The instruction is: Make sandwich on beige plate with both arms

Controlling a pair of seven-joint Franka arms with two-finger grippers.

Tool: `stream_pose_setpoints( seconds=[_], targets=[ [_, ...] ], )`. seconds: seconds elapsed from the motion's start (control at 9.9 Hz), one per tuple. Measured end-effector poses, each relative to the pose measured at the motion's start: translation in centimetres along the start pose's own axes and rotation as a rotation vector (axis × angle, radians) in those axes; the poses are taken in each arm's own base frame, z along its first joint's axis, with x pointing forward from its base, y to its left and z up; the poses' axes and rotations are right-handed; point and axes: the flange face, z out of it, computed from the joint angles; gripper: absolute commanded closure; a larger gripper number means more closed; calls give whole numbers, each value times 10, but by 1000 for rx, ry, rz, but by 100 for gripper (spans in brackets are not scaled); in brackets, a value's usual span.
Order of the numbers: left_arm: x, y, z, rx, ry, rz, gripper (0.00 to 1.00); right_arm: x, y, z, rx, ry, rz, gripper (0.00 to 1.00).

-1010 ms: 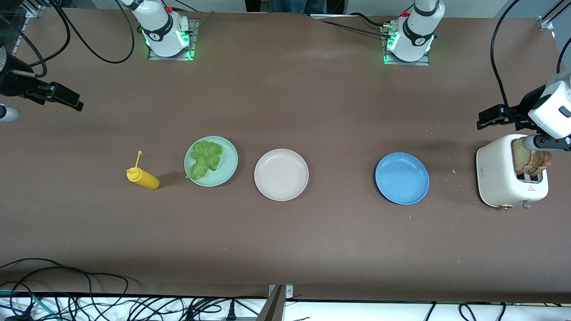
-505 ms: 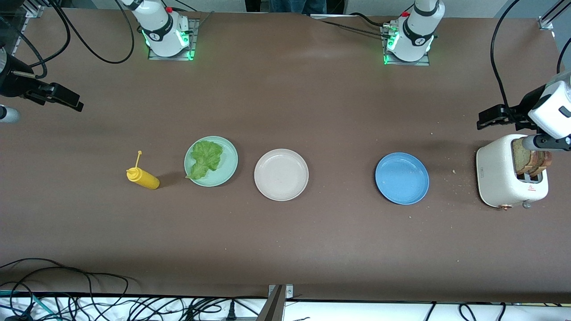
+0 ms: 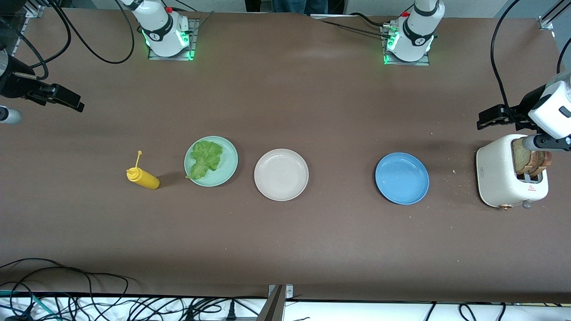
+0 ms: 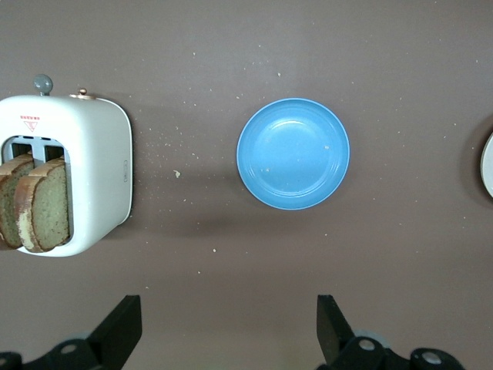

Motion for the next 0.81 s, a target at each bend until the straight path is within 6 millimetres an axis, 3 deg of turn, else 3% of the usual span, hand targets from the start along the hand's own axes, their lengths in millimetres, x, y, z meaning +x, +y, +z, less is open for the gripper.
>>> stream_pose_setpoints(
  seconds=[0.81],
  targets=[
    [1, 0, 1, 0, -1, 0, 0, 3, 6, 4, 2, 2, -18, 0]
  ],
)
